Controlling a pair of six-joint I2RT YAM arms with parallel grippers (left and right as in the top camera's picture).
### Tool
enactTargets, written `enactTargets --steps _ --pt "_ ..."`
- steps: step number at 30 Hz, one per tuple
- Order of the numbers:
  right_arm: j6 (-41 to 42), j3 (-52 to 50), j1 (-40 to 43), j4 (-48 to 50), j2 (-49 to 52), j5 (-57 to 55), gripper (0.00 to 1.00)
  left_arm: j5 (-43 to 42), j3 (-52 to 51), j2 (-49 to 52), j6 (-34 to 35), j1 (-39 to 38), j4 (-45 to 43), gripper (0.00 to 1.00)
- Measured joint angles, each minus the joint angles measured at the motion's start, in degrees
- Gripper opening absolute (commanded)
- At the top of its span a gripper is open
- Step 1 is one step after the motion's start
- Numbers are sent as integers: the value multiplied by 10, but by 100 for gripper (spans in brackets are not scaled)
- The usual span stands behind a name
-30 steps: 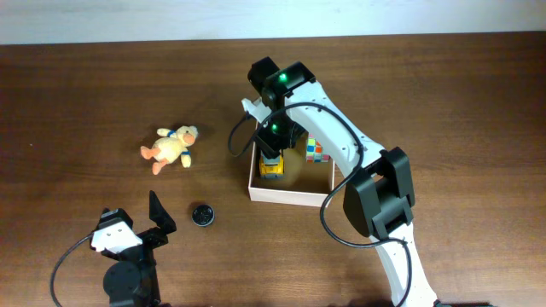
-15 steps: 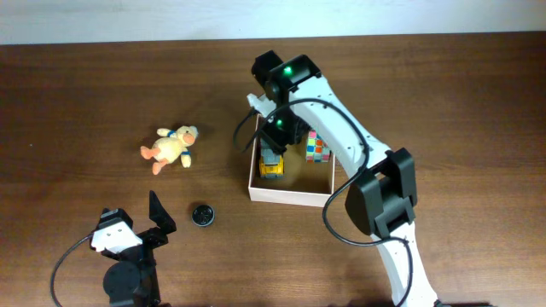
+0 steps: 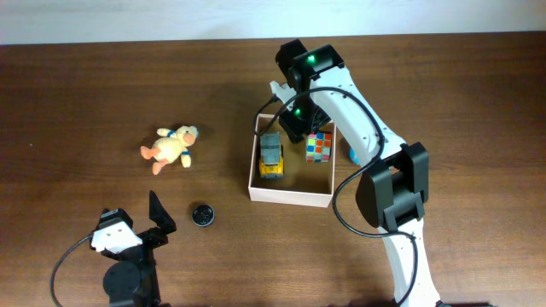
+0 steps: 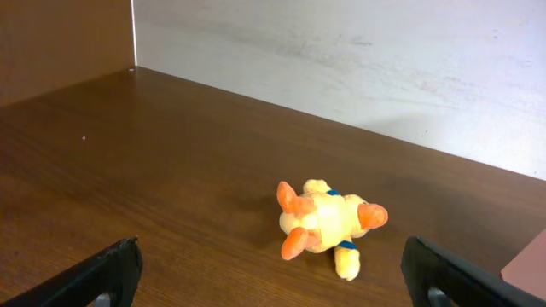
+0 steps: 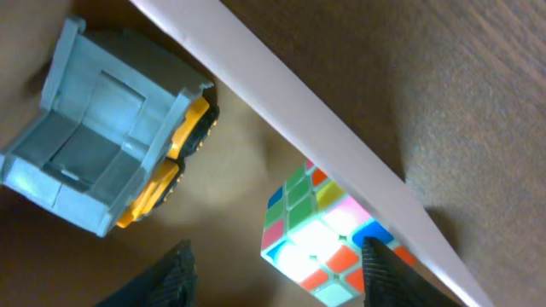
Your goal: Pack container
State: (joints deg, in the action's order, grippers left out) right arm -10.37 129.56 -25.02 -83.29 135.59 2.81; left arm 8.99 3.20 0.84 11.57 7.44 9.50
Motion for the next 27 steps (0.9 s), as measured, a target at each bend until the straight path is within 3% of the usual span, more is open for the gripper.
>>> enactTargets --steps 8,27 --pt "6 -26 0 10 0 1 44 0 0 0 0 0 0 99" --pt "60 -27 -40 45 0 40 44 0 0 0 0 0 0 99"
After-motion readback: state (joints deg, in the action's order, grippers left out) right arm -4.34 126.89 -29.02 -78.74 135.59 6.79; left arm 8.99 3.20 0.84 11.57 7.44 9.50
